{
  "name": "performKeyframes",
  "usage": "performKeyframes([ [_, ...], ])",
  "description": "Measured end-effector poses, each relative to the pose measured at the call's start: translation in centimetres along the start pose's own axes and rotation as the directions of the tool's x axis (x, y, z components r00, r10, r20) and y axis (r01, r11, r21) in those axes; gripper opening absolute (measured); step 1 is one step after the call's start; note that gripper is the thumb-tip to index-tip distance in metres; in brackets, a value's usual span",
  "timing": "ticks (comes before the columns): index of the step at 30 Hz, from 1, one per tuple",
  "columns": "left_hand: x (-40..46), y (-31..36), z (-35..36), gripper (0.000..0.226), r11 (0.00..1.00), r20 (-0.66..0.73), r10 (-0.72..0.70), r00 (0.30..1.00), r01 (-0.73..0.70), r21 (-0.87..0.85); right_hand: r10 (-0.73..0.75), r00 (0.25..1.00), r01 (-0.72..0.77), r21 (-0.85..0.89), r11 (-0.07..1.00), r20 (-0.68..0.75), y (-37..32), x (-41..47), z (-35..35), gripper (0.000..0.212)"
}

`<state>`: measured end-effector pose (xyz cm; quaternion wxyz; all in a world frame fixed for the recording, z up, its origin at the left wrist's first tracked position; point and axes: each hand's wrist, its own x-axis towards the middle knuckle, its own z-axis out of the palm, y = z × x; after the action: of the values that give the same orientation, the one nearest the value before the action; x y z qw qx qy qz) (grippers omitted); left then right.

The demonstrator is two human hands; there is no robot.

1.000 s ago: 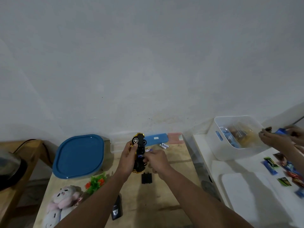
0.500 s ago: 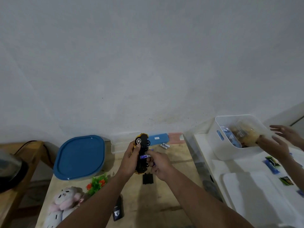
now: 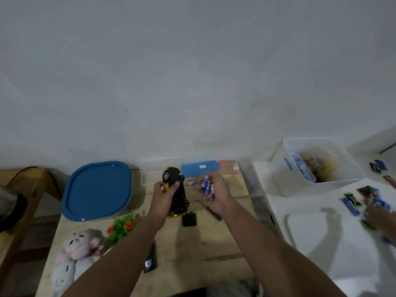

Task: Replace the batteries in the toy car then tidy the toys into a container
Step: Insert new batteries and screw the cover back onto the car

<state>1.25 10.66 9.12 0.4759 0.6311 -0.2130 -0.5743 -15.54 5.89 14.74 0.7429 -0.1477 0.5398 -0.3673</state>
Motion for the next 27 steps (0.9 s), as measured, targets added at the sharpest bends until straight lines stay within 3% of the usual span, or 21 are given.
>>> performKeyframes([
  [6,2.0,-4.5,-0.6,0.028,0.967,-0.143,-0.040,0.989,0.074,0.243,0.062,0.993,-0.064,-0.019,0.998,-0.099,0.9,3.1,-3.6,0.018],
  [16,6.6,-8.8,-1.6,0.037,0.835,-0.170,-0.027,0.985,0.116,0.538,0.116,0.978,-0.132,-0.087,0.987,-0.174,3.4,5.7,-7.4,0.017],
  [24,7.4,-8.9,-1.8,0.048,0.671,-0.219,-0.009,0.976,0.168,0.722,0.141,0.971,-0.152,-0.044,0.987,-0.194,2.4,5.7,-7.5,0.012],
  [27,4.8,-6.9,-0.7,0.060,0.506,-0.228,0.171,0.958,0.113,0.855,0.130,0.970,-0.145,-0.057,0.988,-0.206,1.2,5.6,-8.0,0.011],
])
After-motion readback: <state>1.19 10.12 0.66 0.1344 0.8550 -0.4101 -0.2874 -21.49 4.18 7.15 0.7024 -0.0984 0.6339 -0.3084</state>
